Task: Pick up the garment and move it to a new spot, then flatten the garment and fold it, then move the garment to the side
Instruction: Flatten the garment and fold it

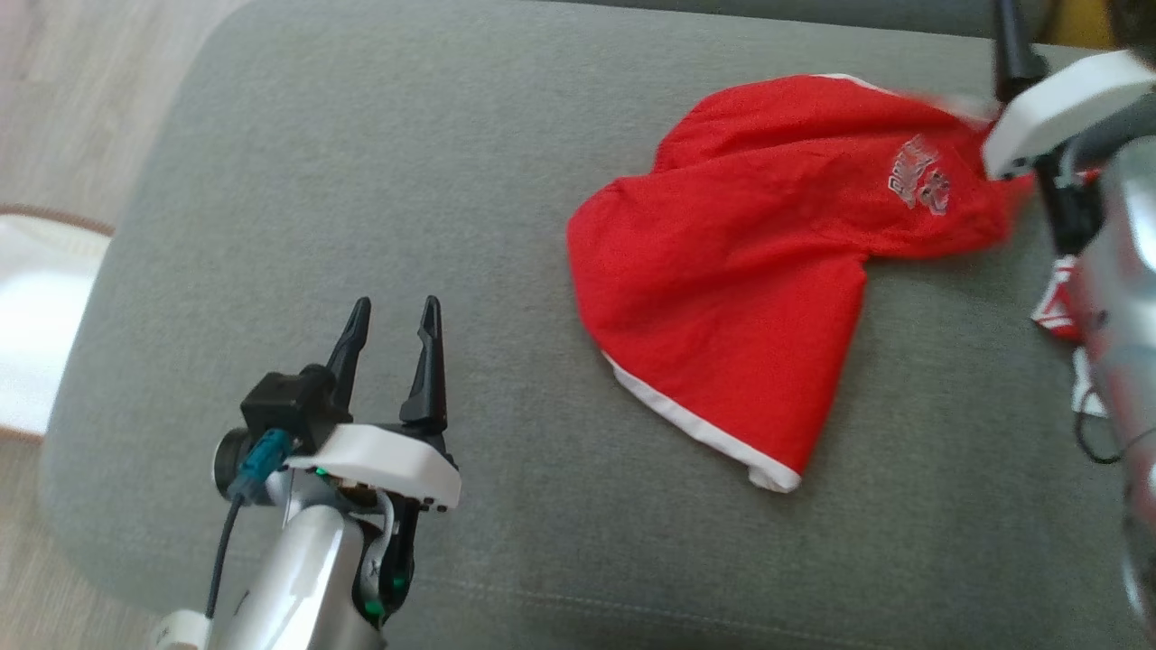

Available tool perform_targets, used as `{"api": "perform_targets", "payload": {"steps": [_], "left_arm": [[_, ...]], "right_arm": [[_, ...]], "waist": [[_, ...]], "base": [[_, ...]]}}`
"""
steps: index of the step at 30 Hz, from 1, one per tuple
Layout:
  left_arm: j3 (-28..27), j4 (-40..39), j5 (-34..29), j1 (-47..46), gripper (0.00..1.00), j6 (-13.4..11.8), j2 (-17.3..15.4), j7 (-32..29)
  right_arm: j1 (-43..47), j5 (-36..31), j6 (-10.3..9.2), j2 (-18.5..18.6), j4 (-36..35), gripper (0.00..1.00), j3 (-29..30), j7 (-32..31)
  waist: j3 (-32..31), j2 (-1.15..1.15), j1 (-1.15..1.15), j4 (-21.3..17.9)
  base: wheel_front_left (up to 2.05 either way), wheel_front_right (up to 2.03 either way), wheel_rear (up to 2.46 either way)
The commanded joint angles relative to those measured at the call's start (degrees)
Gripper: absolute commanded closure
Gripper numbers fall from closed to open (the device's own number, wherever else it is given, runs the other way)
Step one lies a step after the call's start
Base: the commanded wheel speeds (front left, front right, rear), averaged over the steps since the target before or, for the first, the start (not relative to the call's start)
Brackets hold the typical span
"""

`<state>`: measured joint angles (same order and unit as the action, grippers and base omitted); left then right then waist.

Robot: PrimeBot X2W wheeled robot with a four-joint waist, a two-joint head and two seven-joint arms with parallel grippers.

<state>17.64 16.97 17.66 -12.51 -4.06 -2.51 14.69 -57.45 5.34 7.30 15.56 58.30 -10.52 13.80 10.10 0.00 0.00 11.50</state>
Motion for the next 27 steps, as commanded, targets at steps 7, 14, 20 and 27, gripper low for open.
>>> {"api": "perform_targets", "payload": {"steps": [7,14,20,27], "left_arm": [[-3.3,-2.7,0.0,-1.9,0.0,-0.3,-0.4,0.3],[-5.3,-4.0,-0.3,0.1,0.0,-0.6,-0.4,0.3],[-6.0,-4.5,-0.6,2.1,0.0,-0.6,-0.4,0.3],[-6.7,-4.5,-1.0,3.6,0.0,-0.2,-0.4,0.3]], "right_arm": [[5.9,0.6,0.19,-2.9,-9.8,0.0,0.0,1.2],[21.2,0.7,0.19,-5.8,-26.6,0.0,3.4,1.2],[37.2,-1.5,0.19,-10.7,-38.1,0.0,5.7,1.2],[49.9,-2.0,0.19,-12.6,-43.4,0.0,4.8,1.2]], "waist": [[-3.4,0.0,0.0,-4.3],[-6.5,0.0,0.0,-7.6],[-8.1,0.0,0.0,-9.5],[-8.8,0.0,0.0,-10.8]], "base": [[0.0,0.0,0.0],[0.0,0.0,0.0],[0.0,0.0,0.0],[0.0,0.0,0.0]]}}
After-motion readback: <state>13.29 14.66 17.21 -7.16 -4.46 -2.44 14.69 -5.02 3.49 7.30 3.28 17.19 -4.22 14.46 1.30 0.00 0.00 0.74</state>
